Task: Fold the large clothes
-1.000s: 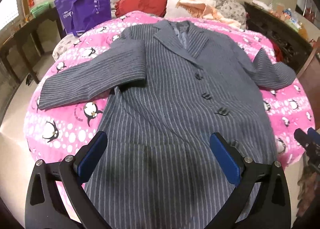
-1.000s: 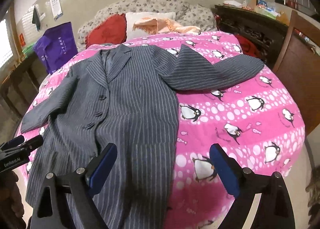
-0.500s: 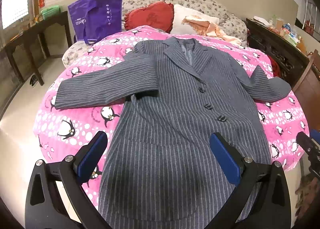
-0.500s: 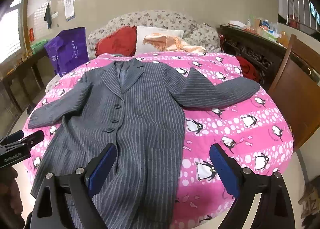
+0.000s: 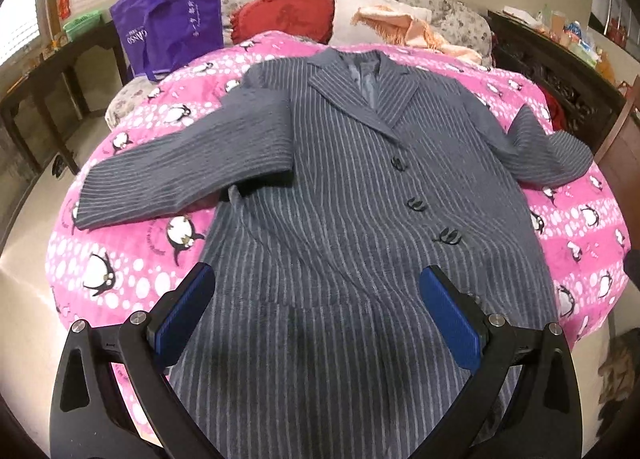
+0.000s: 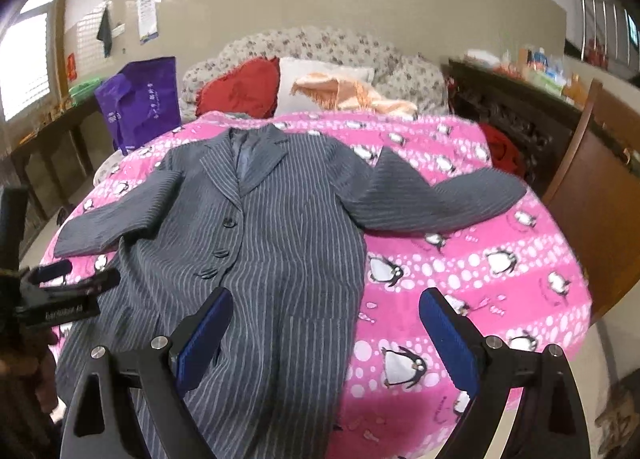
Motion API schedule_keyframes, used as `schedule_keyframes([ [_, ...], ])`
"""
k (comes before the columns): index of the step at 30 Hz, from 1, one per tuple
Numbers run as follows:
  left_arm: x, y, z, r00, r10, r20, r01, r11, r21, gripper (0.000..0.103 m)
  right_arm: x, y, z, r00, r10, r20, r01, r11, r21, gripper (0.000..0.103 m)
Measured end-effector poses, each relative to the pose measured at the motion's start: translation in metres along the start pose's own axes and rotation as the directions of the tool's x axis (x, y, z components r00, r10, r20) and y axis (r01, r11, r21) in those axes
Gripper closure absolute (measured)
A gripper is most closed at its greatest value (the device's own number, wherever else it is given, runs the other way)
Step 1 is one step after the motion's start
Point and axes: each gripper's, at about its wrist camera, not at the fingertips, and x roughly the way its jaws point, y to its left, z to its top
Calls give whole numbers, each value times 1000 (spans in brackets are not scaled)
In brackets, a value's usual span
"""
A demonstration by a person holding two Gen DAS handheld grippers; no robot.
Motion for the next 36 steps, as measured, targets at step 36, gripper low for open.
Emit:
schedule_keyframes([
  [36,127,9,0,998,65,-15,-65,997,-50,0,204,3,-11,989,68,-131,-59,996,72,3],
])
